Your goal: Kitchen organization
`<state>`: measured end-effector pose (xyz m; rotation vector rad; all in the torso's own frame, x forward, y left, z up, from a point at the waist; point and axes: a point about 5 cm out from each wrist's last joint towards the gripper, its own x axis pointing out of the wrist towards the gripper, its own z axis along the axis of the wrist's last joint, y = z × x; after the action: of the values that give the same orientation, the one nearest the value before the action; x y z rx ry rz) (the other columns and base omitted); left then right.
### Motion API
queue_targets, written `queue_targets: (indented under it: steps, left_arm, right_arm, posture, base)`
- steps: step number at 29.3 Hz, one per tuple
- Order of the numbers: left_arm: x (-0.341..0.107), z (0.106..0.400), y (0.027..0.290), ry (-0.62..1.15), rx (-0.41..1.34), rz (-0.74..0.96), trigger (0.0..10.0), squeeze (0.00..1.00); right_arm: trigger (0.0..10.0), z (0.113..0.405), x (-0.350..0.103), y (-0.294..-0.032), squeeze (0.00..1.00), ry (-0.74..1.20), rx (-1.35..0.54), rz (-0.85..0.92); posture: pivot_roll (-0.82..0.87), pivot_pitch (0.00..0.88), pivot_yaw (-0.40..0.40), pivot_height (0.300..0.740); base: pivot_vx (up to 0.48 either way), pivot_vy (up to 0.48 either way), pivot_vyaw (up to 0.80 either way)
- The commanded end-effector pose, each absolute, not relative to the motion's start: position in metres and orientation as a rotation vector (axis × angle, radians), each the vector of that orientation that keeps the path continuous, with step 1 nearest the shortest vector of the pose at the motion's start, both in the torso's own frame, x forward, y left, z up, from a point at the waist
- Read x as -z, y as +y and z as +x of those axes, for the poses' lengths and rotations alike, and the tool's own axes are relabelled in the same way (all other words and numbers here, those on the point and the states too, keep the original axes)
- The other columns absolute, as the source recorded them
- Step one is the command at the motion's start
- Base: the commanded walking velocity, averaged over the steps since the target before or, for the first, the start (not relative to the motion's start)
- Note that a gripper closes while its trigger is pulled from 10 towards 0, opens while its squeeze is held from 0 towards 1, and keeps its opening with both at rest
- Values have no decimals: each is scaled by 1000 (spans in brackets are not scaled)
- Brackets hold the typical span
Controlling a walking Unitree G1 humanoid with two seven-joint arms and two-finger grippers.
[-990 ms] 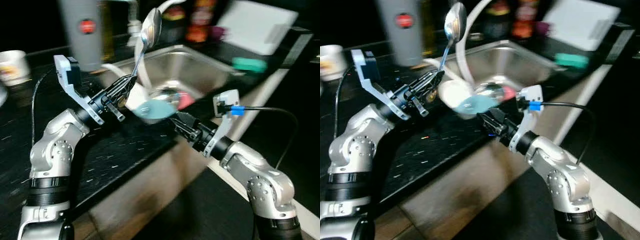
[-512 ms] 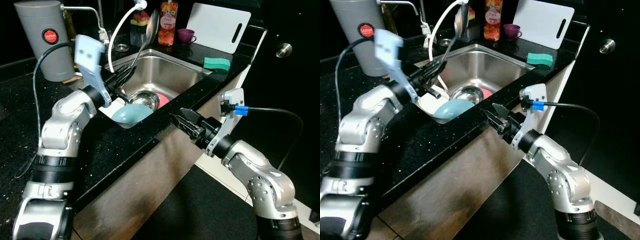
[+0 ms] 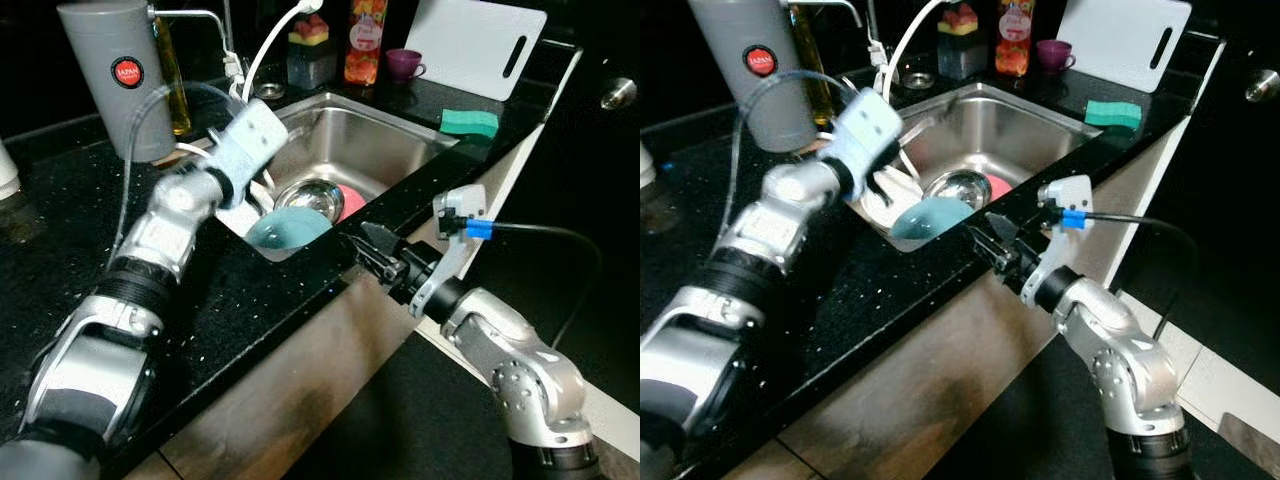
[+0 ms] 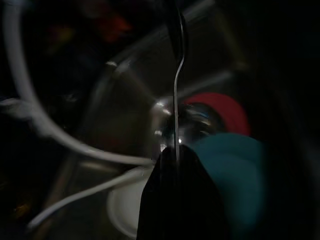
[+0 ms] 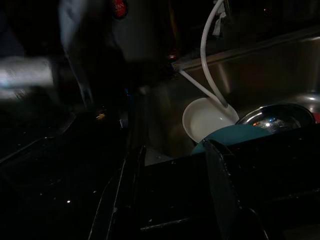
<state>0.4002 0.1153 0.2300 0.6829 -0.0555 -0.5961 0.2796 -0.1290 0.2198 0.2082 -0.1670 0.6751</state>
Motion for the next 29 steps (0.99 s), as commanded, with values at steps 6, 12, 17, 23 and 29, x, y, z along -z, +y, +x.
queue_targets:
  steps: [6, 12, 17, 23, 29]
  left_arm:
    - [-196, 400, 102, 30, 684, 831, 10000, 0]
    - [-204, 405, 101, 7, 660, 874, 10000, 0]
    - [-207, 407, 102, 3, 657, 884, 10000, 1000]
    - [-220, 411, 112, -46, 592, 835, 10000, 0]
    - [-241, 412, 130, -140, 538, 724, 10000, 0]
  right_arm:
    - [10000, 273, -223, -132, 0, -183, -663, 200]
    - [10000, 272, -223, -133, 0, -183, -659, 200]
    - [10000, 272, -223, -133, 0, -182, -659, 201]
    - [10000, 273, -223, -131, 0, -178, -673, 199]
    - [10000, 274, -222, -128, 0, -179, -694, 199]
  posture:
    - [-68, 0, 71, 740]
    - [-68, 0, 71, 740]
    - [-67, 0, 73, 740]
    - [-56, 0, 60, 740]
    - [-29, 0, 40, 740]
  base:
    - [0, 0, 0]
    - [0, 0, 0]
    - [0, 0, 0]
    - [0, 0, 0]
    - [0, 0, 0]
